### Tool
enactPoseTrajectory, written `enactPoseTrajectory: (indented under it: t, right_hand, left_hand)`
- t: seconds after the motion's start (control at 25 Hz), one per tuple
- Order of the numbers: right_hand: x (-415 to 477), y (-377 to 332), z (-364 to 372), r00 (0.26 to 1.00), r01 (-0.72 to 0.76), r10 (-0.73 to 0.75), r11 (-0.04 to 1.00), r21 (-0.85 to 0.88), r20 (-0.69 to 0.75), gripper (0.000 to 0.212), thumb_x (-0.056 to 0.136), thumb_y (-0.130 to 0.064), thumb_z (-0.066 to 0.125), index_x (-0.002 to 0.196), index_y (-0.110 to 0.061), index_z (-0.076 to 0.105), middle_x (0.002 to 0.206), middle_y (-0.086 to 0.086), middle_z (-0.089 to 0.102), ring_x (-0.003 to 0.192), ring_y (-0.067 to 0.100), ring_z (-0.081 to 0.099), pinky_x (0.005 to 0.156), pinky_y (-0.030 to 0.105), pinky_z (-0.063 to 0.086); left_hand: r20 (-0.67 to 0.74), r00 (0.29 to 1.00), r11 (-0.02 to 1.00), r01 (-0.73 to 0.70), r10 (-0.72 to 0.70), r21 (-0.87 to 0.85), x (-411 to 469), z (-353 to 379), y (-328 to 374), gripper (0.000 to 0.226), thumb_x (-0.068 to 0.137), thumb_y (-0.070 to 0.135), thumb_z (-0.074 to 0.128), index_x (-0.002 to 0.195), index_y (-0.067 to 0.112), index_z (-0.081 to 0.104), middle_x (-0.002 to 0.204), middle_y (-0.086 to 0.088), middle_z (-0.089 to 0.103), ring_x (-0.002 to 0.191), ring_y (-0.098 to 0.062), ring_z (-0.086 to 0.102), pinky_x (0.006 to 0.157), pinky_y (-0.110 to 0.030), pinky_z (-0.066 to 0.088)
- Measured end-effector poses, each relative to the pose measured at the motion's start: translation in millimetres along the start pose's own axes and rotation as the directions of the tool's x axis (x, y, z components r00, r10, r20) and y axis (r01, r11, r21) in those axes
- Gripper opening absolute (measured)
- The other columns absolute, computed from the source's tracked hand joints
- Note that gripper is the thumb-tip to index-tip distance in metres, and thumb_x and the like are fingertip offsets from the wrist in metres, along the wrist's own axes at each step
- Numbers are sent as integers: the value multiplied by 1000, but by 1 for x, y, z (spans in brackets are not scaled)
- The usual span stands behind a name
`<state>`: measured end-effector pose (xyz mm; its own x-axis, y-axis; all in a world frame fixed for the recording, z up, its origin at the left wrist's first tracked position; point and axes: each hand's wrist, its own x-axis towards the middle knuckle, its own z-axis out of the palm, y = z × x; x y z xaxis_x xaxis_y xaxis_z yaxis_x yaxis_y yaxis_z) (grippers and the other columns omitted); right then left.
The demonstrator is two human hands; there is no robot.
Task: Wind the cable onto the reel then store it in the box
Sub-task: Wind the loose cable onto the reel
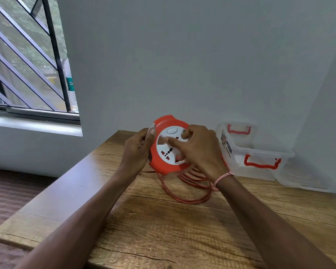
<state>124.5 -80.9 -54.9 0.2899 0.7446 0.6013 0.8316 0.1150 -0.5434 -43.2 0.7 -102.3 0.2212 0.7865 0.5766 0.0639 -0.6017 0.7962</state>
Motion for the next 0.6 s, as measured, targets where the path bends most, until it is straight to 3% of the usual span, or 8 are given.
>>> enactPoseTrajectory:
  t: [0.04,0.12,0.2,0.24,0.32,0.44,0.6]
  right_hand:
    - [0,4,-4,999,33,-33,999,-4,-8,46,81,-61,80,90,-16,73,81,-3,75,72,16,72,69,42,62]
    - [-3,17,-16,951,302,-310,936,-178,-17,37,88,-51,78,105,-19,74,91,-2,75,75,18,71,64,39,61]
    - [-7,30,-25,797,584,-597,724,-367,91,41,92,-45,75,126,-23,68,110,4,72,85,23,72,56,36,60]
    - [-8,34,-27,739,648,-654,623,-438,163,45,94,-46,73,134,-26,64,118,7,70,92,25,71,54,35,60]
    - [-11,35,-24,711,661,-658,505,-556,248,53,98,-48,68,147,-33,56,126,12,68,101,28,71,55,34,60]
    - [-16,31,-13,710,630,-648,409,-660,276,66,94,-46,76,153,-39,50,116,13,70,96,26,71,54,29,53]
    - [-20,22,-12,700,615,-692,456,-643,179,63,83,-47,85,141,-34,65,98,12,77,81,27,75,52,29,53]
  left_hand:
    - [-3,1000,1000,8,-8,0,0,0,0,48,105,48,44,113,11,73,93,-11,80,84,-26,79,73,-54,65]
    - [-16,1000,1000,26,-26,-8,0,-1,-1,49,104,49,44,109,11,74,91,-12,80,82,-26,79,70,-50,64]
    - [-23,999,1000,26,-26,-6,1,-2,-2,47,106,46,44,106,10,74,89,-14,79,80,-30,78,69,-50,63]
    - [-18,1000,1000,25,-25,-2,1,-2,-2,46,108,44,44,108,10,74,90,-16,79,82,-32,78,71,-54,64]
    - [-5,1000,1000,26,-26,-1,1,-2,-1,44,108,43,45,113,10,74,94,-16,79,85,-32,79,76,-61,63]
    - [-10,1000,1000,18,-18,5,-1,0,-1,44,106,44,46,118,11,73,99,-10,81,86,-24,80,77,-58,65]
    - [-20,1000,999,-13,13,33,-2,-1,1,42,105,45,47,116,12,71,95,-8,81,81,-20,81,73,-56,65]
